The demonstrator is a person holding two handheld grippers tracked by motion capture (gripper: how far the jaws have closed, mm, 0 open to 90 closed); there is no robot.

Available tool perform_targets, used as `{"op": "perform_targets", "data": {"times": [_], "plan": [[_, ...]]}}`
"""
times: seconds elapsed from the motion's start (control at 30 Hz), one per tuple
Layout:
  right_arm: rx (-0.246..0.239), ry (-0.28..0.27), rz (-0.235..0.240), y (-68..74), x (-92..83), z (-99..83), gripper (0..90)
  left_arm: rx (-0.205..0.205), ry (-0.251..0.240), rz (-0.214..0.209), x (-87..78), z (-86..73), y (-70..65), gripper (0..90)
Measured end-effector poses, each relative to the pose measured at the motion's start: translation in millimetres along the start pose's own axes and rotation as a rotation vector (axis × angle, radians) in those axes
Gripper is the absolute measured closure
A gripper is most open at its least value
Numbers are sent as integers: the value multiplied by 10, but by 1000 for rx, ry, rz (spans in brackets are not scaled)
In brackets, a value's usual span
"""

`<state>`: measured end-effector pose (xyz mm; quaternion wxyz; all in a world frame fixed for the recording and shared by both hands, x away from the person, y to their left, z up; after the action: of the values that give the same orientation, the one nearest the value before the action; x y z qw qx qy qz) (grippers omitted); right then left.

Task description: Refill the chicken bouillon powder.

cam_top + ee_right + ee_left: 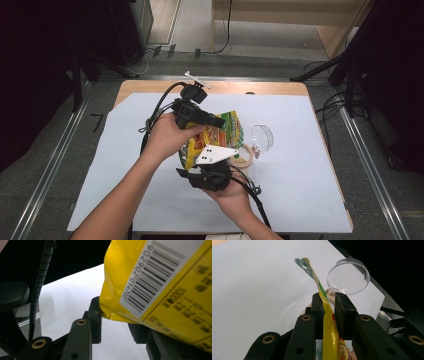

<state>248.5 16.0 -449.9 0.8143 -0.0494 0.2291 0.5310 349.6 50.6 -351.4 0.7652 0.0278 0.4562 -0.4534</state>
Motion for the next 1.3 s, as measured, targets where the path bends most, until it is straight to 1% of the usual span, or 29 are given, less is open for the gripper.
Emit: {"op": "perform_targets", "data": {"times": [0.33,0.5,0.67,0.7,0.8,0.93,1.3], "plan": [[6,-5,2,7,-25,2,677,-13,11,-8,12,16,-7,784],[15,1,3,-10,-18,-6,677,-12,8,-1,30,21,-7,784],[12,-1,2,-11,-24,1,677,-7,5,-2,23,25,-13,784],[11,0,0,-14,-22,-1,678,-4,7,7,23,22,-11,784],[15,2,2,-16,-13,-5,678,0,6,12,16,19,-14,784],[11,-3,3,-11,-16,6,677,0,-3,10,4,24,-17,784],[11,-3,1,-18,-10,2,677,2,-3,16,12,19,-22,784]]}}
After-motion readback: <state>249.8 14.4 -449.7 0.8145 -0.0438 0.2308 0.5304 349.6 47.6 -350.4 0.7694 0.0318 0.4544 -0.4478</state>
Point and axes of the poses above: each handheld gripper's, and its own axes: x roughly forward along the jaws, z roughly out of its top, y roughly to its left, the point moved 5 cm from there along x, roughly forward along the jaws
